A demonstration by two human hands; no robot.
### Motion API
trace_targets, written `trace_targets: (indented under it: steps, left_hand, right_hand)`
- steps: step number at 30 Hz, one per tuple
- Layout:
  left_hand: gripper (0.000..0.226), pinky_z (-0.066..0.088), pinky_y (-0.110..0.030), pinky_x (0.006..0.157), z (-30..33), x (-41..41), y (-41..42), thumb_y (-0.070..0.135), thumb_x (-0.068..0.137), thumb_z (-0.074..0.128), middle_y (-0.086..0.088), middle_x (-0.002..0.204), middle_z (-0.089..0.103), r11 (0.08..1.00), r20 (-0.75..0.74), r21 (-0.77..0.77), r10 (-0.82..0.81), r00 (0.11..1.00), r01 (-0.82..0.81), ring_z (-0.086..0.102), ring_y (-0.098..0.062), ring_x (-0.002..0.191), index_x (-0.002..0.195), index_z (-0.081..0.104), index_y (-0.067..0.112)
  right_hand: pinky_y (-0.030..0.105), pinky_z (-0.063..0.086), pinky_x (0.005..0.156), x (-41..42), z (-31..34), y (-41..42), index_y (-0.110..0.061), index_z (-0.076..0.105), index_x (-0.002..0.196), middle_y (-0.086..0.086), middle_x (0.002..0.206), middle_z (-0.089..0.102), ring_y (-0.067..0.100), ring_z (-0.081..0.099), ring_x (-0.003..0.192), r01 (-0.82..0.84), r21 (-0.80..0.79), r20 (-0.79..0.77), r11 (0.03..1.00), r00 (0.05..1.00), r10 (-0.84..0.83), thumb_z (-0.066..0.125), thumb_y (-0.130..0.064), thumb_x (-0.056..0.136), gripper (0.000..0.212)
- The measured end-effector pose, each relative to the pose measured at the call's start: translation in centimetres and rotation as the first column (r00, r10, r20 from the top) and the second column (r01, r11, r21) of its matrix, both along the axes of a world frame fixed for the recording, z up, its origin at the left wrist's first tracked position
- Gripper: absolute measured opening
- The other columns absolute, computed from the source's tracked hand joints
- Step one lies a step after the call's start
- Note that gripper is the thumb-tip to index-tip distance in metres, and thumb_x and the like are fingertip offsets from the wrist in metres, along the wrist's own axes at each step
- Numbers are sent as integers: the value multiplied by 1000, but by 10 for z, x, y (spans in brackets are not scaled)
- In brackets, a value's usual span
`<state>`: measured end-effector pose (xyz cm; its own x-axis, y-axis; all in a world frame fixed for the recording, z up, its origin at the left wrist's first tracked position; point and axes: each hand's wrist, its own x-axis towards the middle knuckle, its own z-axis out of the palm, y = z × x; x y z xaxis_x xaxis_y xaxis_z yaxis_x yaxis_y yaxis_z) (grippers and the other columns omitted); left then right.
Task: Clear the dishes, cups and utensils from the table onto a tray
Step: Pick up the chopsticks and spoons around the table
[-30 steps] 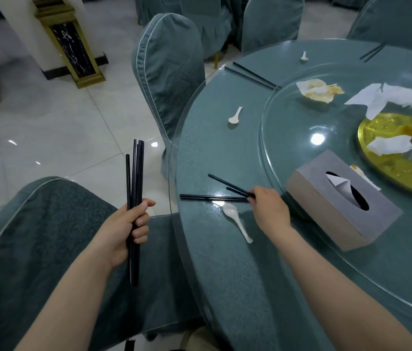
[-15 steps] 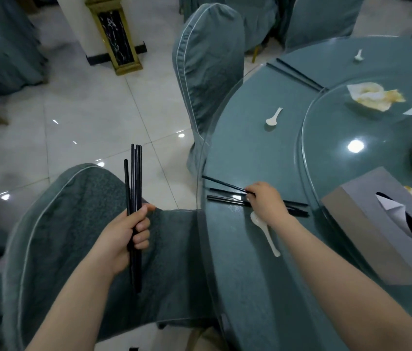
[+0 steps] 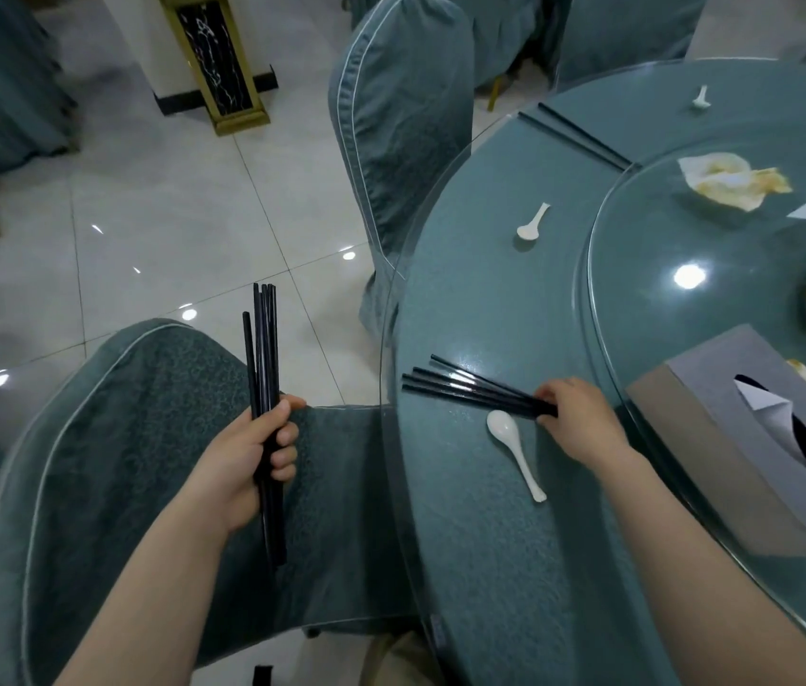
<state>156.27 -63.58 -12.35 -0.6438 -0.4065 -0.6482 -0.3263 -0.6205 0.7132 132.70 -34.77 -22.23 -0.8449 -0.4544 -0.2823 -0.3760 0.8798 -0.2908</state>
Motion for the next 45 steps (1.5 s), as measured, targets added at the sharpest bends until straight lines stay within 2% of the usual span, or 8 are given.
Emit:
trace_targets:
  steps: [4,15,22,29,32,35,39,45]
  left_hand:
    - [14,31,-16,35,1,-6,3,20,99,44,5,53,43,1000,6,15,1,1000,-2,37,-5,39,95,56,14]
    - [13,36,-18,37,-2,-10,6,18,99,46,3,56,45,999,-5,49,-1,1000,2,40,-7,42,93,55,13]
    - [14,40,-16,41,-2,-16,14,17,99,47,1,60,47,994,5,104,26,1000,-27,44,-9,48,88,54,12]
    - [13,53,-33,62,-5,-22,15,19,97,51,2,57,51,986,21,159,52,998,-55,54,-12,52,89,60,14]
    - [9,39,-19,39,-3,-37,23,17,96,53,6,46,38,982,0,162,102,995,-101,37,-6,37,89,57,13]
    - [6,26,-15,32,1,-54,35,16,94,56,9,41,28,992,-32,99,85,996,-81,26,-3,31,91,59,12]
    - [20,34,-16,34,5,-75,50,22,98,50,8,43,34,992,-46,98,82,996,-77,33,-4,33,90,63,10]
    - [27,56,-24,52,3,-87,73,24,101,44,-8,69,66,974,-84,169,166,983,-150,67,-15,56,89,60,6]
  right_hand:
    - [35,47,80,3,1,3,-21,61,99,4,103,61,25,56,96,40,-1,67,999,997,-40,66,-24,85,15]
    - [33,38,72,20,3,-4,-8,54,106,14,109,58,33,54,101,63,153,11,986,998,-65,50,-21,96,17]
    - [35,40,80,32,11,-12,-5,47,110,15,116,53,31,50,106,53,260,-85,964,996,-31,44,-7,93,18]
    - [32,30,48,44,43,-29,-13,34,95,3,71,50,21,48,62,159,-161,85,974,986,-147,37,-7,94,6]
    - [32,34,59,56,62,-48,-11,43,101,4,81,55,25,53,75,182,-346,177,920,976,-127,35,-13,99,8]
    - [25,32,56,69,77,-64,-18,50,91,-7,78,54,17,50,74,195,-461,232,866,968,-94,41,-23,98,12]
    - [22,38,56,83,89,-81,-19,59,94,-11,72,55,10,51,65,188,-491,298,851,954,-38,50,-29,94,14]
    - [26,30,65,101,99,-102,-17,54,98,0,91,60,22,56,89,5,-372,224,928,971,84,40,-27,100,18]
